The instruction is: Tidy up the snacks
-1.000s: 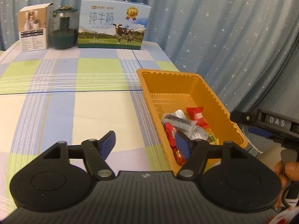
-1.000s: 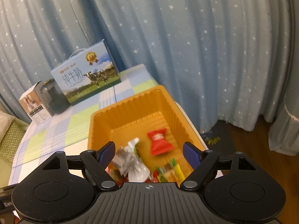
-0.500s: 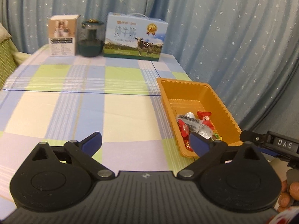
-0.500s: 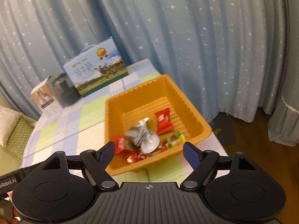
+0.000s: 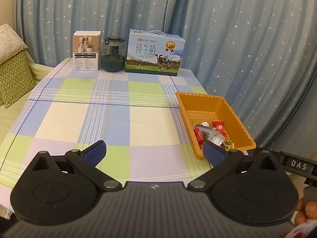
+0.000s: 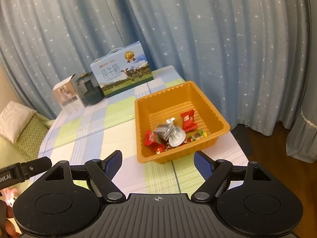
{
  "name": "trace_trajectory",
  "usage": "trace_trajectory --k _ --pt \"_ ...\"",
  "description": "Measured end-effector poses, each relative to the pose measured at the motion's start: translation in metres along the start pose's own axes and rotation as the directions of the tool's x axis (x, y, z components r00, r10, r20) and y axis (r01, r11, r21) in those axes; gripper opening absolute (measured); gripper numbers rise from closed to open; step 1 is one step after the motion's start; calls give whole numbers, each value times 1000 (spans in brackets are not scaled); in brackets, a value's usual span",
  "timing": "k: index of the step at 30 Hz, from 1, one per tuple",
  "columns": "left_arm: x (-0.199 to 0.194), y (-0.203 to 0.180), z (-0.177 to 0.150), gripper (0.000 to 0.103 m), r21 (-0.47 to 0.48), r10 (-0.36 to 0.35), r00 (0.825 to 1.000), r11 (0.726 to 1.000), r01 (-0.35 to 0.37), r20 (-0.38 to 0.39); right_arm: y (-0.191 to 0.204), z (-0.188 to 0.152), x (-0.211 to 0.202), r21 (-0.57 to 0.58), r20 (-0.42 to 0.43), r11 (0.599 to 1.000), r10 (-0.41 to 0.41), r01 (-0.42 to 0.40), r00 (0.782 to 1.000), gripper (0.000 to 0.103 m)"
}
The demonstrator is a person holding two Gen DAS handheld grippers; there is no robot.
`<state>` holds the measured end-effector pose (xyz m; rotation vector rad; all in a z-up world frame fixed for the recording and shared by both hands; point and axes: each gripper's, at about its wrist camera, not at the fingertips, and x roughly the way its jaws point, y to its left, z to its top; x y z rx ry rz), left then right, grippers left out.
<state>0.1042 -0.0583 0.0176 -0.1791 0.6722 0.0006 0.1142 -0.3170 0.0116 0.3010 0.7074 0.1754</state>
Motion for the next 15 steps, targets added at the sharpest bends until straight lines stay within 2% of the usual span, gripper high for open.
trace_trajectory --k 4,15 --pt "-16 4 -5 103 -13 -5 1000 1000 5 4 11 -7 -12 -37 3 999 7 -7 1000 79" --pt "-55 13 -21 103 -10 42 999 999 -42 16 40 -28 -40 -109 11 994 24 -23 1000 79"
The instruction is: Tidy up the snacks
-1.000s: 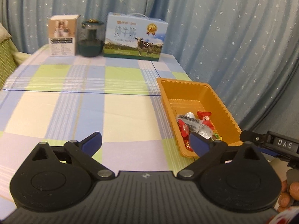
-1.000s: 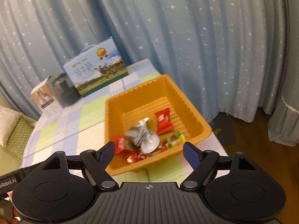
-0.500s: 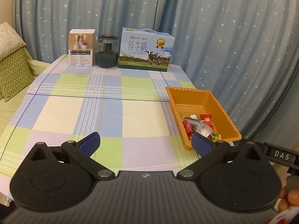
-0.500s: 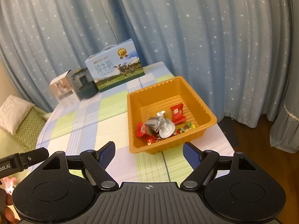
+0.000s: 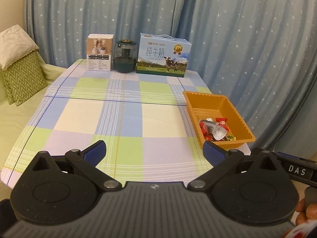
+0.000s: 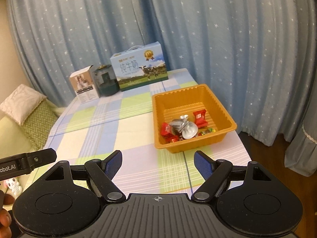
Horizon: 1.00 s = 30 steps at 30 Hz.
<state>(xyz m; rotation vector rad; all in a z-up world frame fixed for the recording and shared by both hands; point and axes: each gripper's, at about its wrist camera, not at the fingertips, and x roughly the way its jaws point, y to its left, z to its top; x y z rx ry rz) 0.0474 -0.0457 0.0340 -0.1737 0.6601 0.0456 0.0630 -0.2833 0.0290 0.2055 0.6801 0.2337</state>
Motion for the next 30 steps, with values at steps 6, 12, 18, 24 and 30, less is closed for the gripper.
trace_trajectory --k 6,12,18,24,30 --pt "-17 6 -9 103 -2 21 1000 1000 -21 5 12 -8 -16 -33 7 999 -4 4 1000 79" --pt "-33 7 -14 103 -2 21 1000 1000 -21 11 18 -12 -29 -63 19 998 -30 31 999 79" --pt "-45 7 -20 103 6 28 999 1000 -28 27 24 -20 -39 -91 12 995 -41 42 999 79" --pt "-52 9 -27 103 25 32 999 999 -33 32 31 -27 -43 -116 4 992 -48 48 999 79" --pt "-55 10 -31 103 33 34 999 999 -35 31 39 -33 -45 -142 7 989 -46 47 999 79"
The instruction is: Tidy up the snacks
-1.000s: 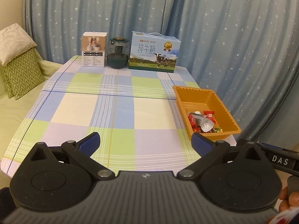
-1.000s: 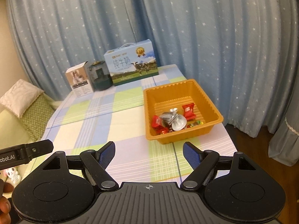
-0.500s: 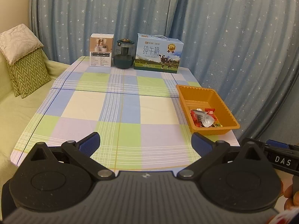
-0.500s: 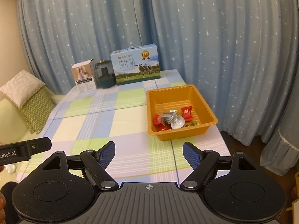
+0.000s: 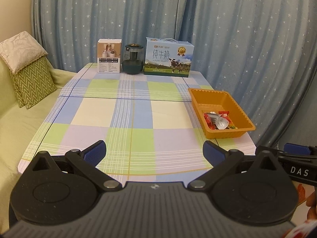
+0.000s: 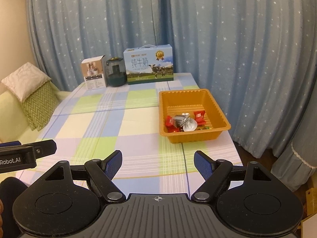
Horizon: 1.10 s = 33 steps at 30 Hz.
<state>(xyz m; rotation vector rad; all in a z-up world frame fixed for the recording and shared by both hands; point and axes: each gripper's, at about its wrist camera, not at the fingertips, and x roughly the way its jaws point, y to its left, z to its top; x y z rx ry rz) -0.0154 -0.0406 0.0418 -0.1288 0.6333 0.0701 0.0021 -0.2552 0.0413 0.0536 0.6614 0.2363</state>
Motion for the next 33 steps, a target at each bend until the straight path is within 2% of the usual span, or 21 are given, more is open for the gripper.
trace_trajectory --k 33 --pt "3 -2 -8 103 8 -18 1000 1000 18 -15 5 -2 1 15 9 1000 9 -9 1000 79"
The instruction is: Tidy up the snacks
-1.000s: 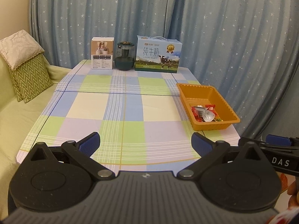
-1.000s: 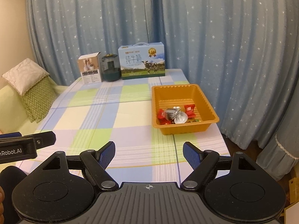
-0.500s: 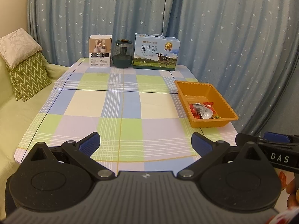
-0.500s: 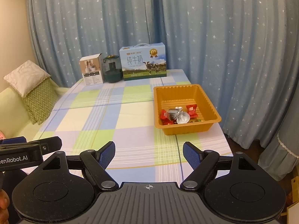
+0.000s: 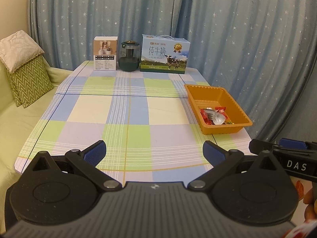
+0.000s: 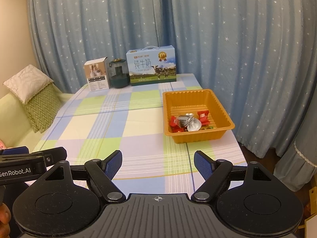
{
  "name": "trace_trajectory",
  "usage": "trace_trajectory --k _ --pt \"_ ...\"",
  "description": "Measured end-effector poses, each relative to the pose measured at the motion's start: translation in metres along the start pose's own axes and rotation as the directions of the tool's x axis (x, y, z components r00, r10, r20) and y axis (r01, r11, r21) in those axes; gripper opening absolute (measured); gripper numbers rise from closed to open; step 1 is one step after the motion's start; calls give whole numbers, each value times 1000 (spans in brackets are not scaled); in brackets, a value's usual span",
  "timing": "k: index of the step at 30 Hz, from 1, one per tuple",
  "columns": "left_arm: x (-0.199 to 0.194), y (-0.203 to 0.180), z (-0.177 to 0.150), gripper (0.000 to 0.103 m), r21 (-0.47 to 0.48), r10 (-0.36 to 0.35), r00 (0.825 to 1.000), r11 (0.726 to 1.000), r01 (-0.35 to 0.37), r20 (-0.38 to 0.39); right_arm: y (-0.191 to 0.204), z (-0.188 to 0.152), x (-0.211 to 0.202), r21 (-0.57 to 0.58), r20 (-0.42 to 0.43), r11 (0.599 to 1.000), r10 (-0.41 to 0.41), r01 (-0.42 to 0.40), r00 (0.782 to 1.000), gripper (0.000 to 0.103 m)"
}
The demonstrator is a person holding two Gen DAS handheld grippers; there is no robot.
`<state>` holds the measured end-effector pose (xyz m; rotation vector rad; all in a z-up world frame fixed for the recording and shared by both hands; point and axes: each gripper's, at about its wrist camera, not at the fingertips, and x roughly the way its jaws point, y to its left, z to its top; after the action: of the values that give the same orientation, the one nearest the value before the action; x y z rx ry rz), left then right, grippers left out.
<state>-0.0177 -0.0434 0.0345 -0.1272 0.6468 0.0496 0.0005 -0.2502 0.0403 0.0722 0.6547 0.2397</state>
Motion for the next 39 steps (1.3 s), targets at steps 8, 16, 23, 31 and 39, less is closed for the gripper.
trace_trajectory --k 8,16,23,31,39 --pt "1 -1 -1 103 0 3 1000 1000 -3 1 2 0 -1 0 4 1000 1 -1 1000 79" --pt "1 0 -2 103 -1 4 1000 1000 -4 0 2 0 -1 1 6 1000 0 0 1000 79" --pt "1 0 -2 103 -2 3 1000 1000 -3 -1 2 0 -1 0 5 1000 0 0 1000 79" --pt "2 0 -3 103 -2 4 1000 1000 -4 -2 2 0 -1 1 5 1000 0 0 1000 79" --pt "2 0 -3 103 -3 3 1000 1000 -3 -3 2 0 -1 0 5 1000 0 0 1000 79"
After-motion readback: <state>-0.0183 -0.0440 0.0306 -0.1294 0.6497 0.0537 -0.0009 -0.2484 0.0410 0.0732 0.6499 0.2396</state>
